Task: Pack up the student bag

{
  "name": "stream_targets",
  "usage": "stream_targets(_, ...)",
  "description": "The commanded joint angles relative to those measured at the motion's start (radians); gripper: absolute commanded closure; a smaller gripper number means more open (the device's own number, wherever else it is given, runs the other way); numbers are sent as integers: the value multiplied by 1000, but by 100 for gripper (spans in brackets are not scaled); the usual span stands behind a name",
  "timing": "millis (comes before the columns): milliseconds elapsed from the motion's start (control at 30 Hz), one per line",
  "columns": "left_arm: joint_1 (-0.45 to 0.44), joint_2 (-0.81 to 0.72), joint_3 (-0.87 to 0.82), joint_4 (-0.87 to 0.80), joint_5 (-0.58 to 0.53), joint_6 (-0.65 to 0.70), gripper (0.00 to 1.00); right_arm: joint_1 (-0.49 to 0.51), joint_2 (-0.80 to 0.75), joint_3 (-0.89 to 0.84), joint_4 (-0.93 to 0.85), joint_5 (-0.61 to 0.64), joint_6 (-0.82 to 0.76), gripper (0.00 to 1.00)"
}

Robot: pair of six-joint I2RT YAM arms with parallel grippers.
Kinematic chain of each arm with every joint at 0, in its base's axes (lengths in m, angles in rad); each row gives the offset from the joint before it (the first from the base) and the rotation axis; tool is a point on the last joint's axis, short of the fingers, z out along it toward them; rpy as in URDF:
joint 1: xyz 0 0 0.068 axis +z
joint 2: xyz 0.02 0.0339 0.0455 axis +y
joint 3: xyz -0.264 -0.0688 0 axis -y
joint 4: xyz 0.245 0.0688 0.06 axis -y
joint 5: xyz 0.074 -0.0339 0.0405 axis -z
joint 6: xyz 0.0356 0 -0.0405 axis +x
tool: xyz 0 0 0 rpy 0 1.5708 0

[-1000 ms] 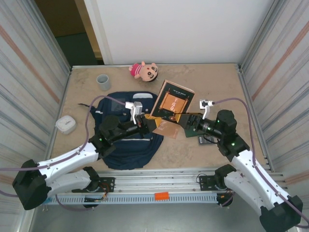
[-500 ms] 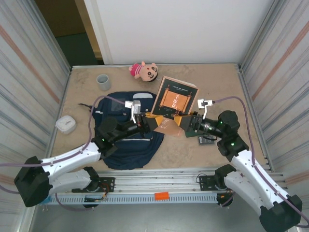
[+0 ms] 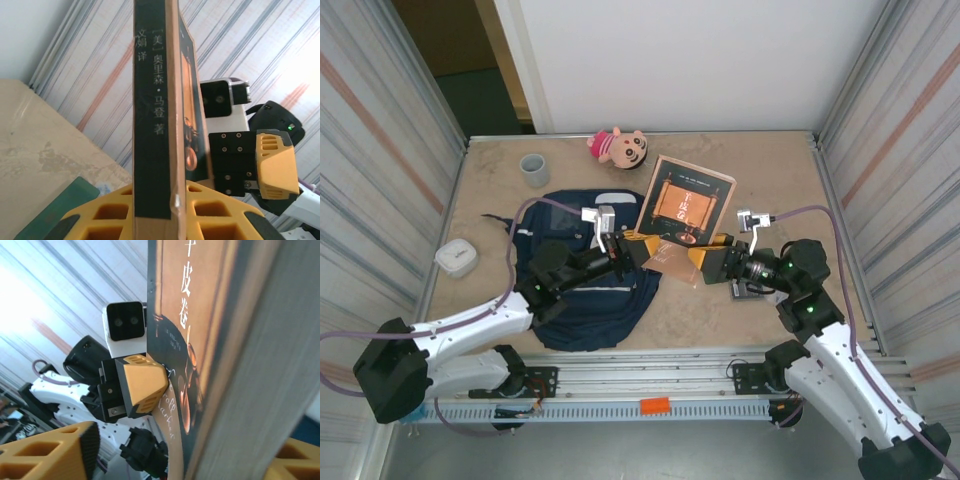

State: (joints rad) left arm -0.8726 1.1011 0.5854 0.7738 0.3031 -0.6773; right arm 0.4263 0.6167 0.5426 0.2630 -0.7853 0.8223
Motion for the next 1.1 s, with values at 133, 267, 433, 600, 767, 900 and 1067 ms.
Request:
stream_targets(133, -8, 7, 51, 6, 26, 49, 94, 16, 44, 42, 17, 44, -30, 52)
stream_targets(267, -9, 0, 57, -50, 13, 78, 90, 12, 48, 60, -65, 96, -102, 100)
stream_targets(433, -10, -90, 105, -421, -142, 206, 54, 7, -43, 108, -358, 265, -350, 100)
stream_targets(600, -10, -200, 158, -730, -224, 490, 41, 13, -53, 186, -666, 290, -702, 100)
stream_targets(767, -15, -259, 224, -957, -141, 824, 31, 49, 36, 281, -938, 358, -991, 100)
stream_targets(900, -56, -233, 276, -1126, -99, 1058, 28, 128, 105, 339, -1067, 404, -1133, 98)
stream_targets(1067, -118, -189, 258, -1168, -111, 1229, 21, 275, 172, 366, -1143, 504, -1239, 98)
